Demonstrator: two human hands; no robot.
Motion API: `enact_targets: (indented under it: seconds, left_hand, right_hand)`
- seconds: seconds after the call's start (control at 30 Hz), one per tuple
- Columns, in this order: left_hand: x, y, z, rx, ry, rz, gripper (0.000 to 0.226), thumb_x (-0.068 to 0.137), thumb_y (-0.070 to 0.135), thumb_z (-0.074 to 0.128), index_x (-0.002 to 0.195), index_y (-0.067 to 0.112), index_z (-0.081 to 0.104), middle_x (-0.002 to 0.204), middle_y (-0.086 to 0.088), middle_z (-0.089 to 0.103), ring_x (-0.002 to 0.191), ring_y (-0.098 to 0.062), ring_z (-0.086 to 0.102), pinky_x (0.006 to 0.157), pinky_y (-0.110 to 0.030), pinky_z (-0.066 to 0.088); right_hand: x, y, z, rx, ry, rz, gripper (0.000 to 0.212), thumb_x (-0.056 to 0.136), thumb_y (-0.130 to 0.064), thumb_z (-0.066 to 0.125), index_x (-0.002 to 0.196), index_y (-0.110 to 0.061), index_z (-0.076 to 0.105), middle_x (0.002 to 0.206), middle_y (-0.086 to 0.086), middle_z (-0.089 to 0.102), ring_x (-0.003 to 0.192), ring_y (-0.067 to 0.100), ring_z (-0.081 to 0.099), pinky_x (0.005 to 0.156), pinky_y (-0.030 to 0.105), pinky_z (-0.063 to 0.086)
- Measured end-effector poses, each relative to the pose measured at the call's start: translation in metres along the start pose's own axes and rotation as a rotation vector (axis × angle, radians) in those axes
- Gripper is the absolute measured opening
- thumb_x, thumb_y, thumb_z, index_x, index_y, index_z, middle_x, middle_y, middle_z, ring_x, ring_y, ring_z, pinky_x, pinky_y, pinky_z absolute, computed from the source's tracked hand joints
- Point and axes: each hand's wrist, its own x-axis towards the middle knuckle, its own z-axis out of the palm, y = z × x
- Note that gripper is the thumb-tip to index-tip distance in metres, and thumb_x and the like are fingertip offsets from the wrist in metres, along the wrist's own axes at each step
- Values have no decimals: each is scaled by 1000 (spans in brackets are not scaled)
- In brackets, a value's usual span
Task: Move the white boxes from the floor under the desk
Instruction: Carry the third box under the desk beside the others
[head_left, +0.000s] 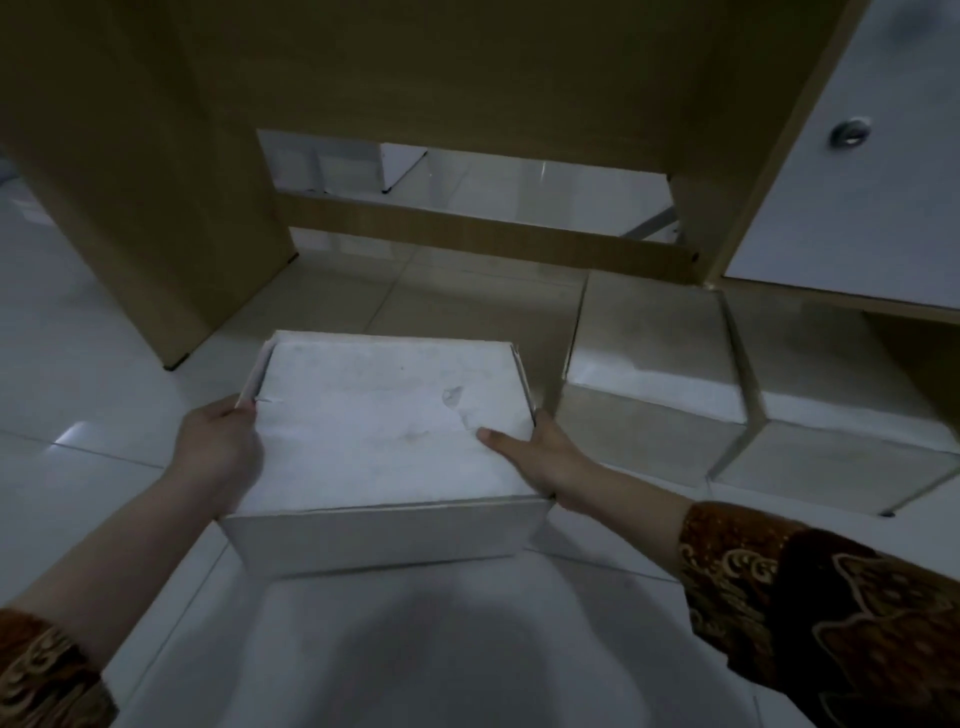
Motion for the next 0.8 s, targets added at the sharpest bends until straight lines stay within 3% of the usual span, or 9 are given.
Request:
enact_targets:
  seconds: [0.1,0.2,0.3,0.33,0.43,0.5,0.6,0.7,0.8]
  left_hand:
    - [11,-17,5,-74,98,-88,13,96,7,42,93,13,54,70,4,47,87,-19,49,83,-28,35]
    - [26,-42,16,-137,179,-213,17,91,2,44,81,3,58,73,-5,49,87,-21,48,79,-29,35]
    - [27,-59,33,-224,248,-294,20,83,-7,41,83,-15,60,84,-22,62,80,-21,47,72,-28,34]
    - [22,-61,40,-268,276,-296,23,84,-6,40,85,-12,62,78,-16,60,77,-20,48,69,-25,34]
    - [6,-60,69,-363,384,-229,32,91,2,37,111,-12,58,113,-23,63,63,-15,47,60,-20,38]
    - [-3,-57,90,-419,377,-208,42,93,3,34,134,1,45,137,-18,51,95,-25,59,86,-30,50]
    - [-27,-54,125,-305,213,-162,64,95,4,35,150,13,3,158,-11,15,142,-31,25,117,-45,22]
    - [-59,-49,155,56,141,-132,90,91,16,54,144,-3,-15,158,-21,-14,147,-33,-9,117,-44,4]
    - [-80,-51,169,162,87,-46,100,86,23,60,142,-7,-18,156,-21,-19,146,-30,-15,117,-40,0]
  right_hand:
    - [29,-24,-3,-276,-49,-129,56,84,-42,65,129,-13,51,123,7,62,113,25,58,86,25,44]
    - [54,-42,-20,-833,-80,-283,33,97,-38,41,100,-12,61,93,6,66,89,27,59,73,28,42]
    - [74,-34,-44,-1334,91,-374,33,94,-21,41,123,-10,53,125,16,56,118,32,49,101,43,35]
    - [77,-27,-53,-1411,107,-328,40,93,-16,43,132,-9,47,138,17,45,131,33,38,108,49,27]
    - [73,-2,-67,-1450,86,-282,55,94,-3,38,147,-5,22,159,14,9,147,34,4,116,53,14]
    - [70,10,-69,-1459,127,-339,62,91,5,39,148,-4,18,160,16,0,147,35,-3,119,49,10]
    - [71,17,-67,-1394,183,-375,67,87,10,42,147,-4,17,159,19,-5,147,34,-6,120,46,7]
    - [70,21,-65,-1330,199,-384,68,87,11,40,148,-2,14,159,21,-6,148,33,-5,120,44,5]
    - [63,27,-68,-1263,200,-409,63,91,6,38,149,-3,14,159,20,-2,148,32,-2,120,43,5]
